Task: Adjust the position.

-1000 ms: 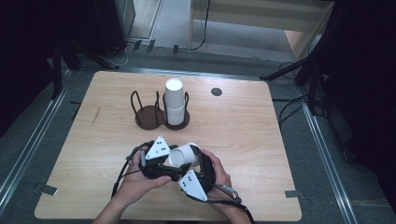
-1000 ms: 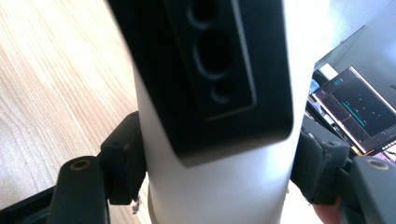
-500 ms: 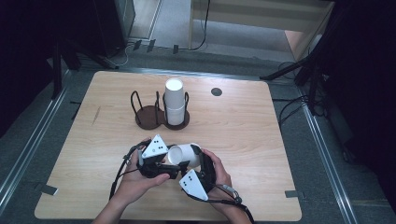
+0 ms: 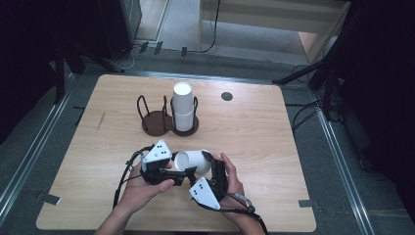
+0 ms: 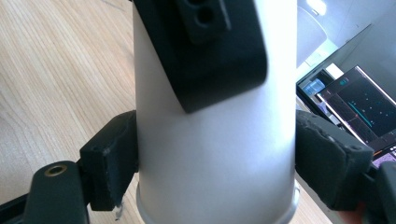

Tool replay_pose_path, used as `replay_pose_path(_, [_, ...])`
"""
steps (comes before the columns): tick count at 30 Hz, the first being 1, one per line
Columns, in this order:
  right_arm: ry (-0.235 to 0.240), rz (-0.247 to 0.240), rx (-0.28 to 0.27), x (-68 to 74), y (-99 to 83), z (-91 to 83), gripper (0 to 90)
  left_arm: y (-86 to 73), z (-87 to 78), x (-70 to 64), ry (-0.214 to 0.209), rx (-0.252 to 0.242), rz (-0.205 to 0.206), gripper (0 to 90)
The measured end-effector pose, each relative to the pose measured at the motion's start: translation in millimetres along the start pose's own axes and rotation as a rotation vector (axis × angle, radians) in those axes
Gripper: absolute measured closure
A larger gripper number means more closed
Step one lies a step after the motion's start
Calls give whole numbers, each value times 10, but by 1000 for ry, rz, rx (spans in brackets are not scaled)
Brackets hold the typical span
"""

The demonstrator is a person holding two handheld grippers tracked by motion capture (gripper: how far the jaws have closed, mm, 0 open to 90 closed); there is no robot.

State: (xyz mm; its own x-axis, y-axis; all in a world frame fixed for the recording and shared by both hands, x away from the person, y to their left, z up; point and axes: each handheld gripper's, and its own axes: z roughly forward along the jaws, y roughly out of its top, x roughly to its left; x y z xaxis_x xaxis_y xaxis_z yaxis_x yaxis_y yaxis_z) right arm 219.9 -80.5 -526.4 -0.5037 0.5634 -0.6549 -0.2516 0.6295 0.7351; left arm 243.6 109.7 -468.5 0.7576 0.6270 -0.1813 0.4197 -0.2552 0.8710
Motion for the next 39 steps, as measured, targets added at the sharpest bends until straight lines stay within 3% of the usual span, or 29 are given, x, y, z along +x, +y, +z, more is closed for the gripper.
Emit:
replay_pose_path(3, [7, -7, 0, -26, 4, -9, 193, -3, -31, 24, 36, -20, 6, 356])
replay_pose_path(8, [1, 1, -3, -53, 9, -20, 193, 2, -94, 87, 44, -63, -17, 360])
replay_pose_path(16, [-8, 67, -5, -136, 33, -46, 189, 7, -200, 181, 98, -130, -28, 360])
replay_pose_path(18, [-2, 104, 8, -169, 28, -41, 179, 10, -232, 194, 105, -164, -29, 358])
replay_pose_path(27, [-6, 210, 23, -255, 16, -46, 178, 6, -274, 229, 131, -206, -51, 357])
replay_pose_path(32, [-9, 292, 16, -328, 15, -56, 188, -13, -268, 237, 159, -217, -31, 358])
replay_pose_path(35, [-4, 373, 5, -376, 16, -64, 189, -26, -240, 230, 172, -219, -18, 358])
replay_pose_path(36, [-4, 373, 5, -376, 16, -64, 189, -26, -240, 230, 172, -219, -18, 358])
replay_pose_path(37, [-6, 429, 0, -404, 11, -70, 188, -33, -227, 219, 196, -227, 9, 358])
replay_pose_path(39, [-15, 451, 1, -427, 6, -71, 188, -38, -214, 208, 210, -238, 23, 358])
